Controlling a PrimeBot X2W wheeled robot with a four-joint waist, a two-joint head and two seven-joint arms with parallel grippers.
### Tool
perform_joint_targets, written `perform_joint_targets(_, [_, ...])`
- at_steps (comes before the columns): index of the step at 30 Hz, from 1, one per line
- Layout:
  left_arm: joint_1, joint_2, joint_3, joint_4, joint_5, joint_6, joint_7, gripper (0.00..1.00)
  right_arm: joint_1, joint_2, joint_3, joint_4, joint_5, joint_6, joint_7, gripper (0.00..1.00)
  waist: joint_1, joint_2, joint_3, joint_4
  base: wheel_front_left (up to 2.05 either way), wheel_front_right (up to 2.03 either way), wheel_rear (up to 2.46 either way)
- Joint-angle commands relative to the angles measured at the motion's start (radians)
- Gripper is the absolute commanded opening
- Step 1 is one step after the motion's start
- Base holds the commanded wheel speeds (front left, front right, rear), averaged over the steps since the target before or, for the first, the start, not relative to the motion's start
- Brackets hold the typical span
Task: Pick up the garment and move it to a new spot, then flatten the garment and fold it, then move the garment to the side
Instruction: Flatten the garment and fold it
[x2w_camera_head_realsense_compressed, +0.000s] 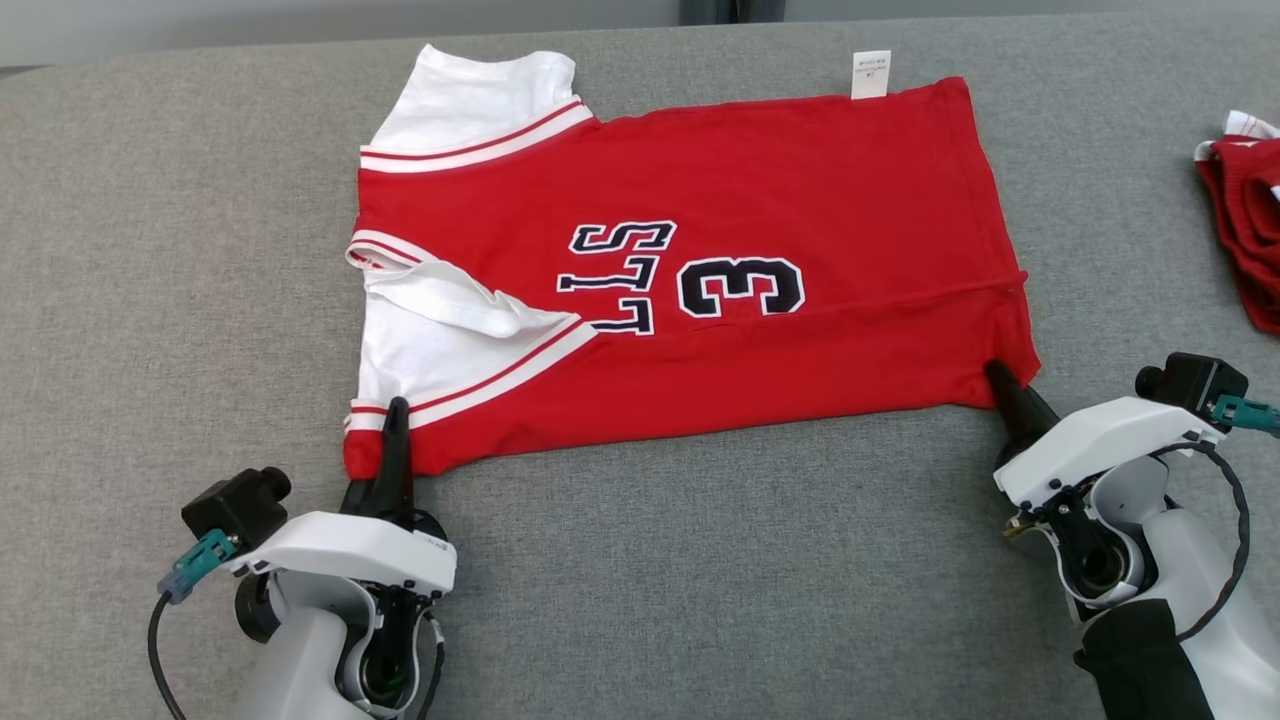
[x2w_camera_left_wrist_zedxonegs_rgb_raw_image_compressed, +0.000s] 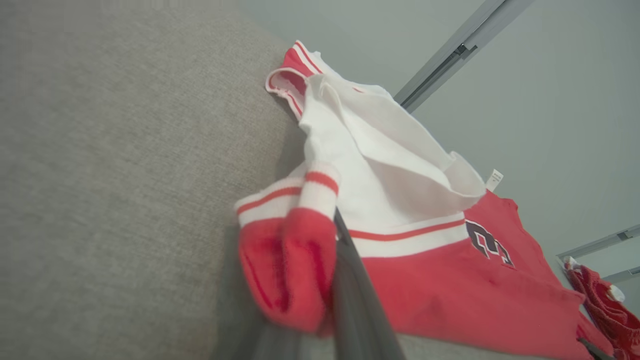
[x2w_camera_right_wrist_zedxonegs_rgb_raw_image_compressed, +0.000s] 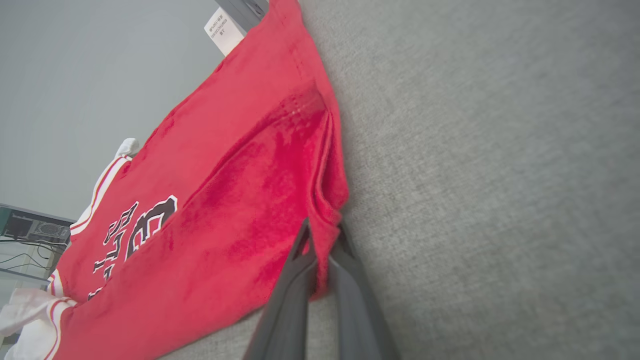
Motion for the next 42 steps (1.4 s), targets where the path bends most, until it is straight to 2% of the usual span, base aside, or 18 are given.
perform_joint_targets(1, [0.018, 0.012, 0.02, -0.001, 0.025, 0.009, 0.001, 0.0, 0.016, -0.014, 0.0, 0.012, -0.011, -0.002, -0.009, 0.0, 0.0001, -0.0001, -0.002, -0.002, 0.0, 0.0, 0.0])
perform_joint_targets(21, [0.086, 0.01, 0.021, 0.001, 0.087, -0.007, 0.001, 0.0, 0.057, -0.035, 0.039, 0.0, 0.009, -0.001, 0.035, 0.0, 0.0001, -0.0001, -0.09, -0.015, 0.0, 0.0, 0.0])
perform_joint_targets(32, [0.178, 0.01, 0.033, -0.045, 0.207, 0.025, 0.001, 0.0, 0.14, -0.048, 0.053, -0.027, 0.009, -0.001, 0.074, 0.0, 0.0001, -0.0001, -0.151, -0.031, 0.0, 0.0, 0.0])
perform_joint_targets(42, [0.284, 0.016, 0.015, -0.111, 0.25, 0.038, 0.001, 0.0, 0.258, -0.035, 0.072, -0.106, -0.017, -0.001, 0.131, 0.0, 0.0001, -0.0001, -0.182, -0.037, 0.0, 0.0, 0.0])
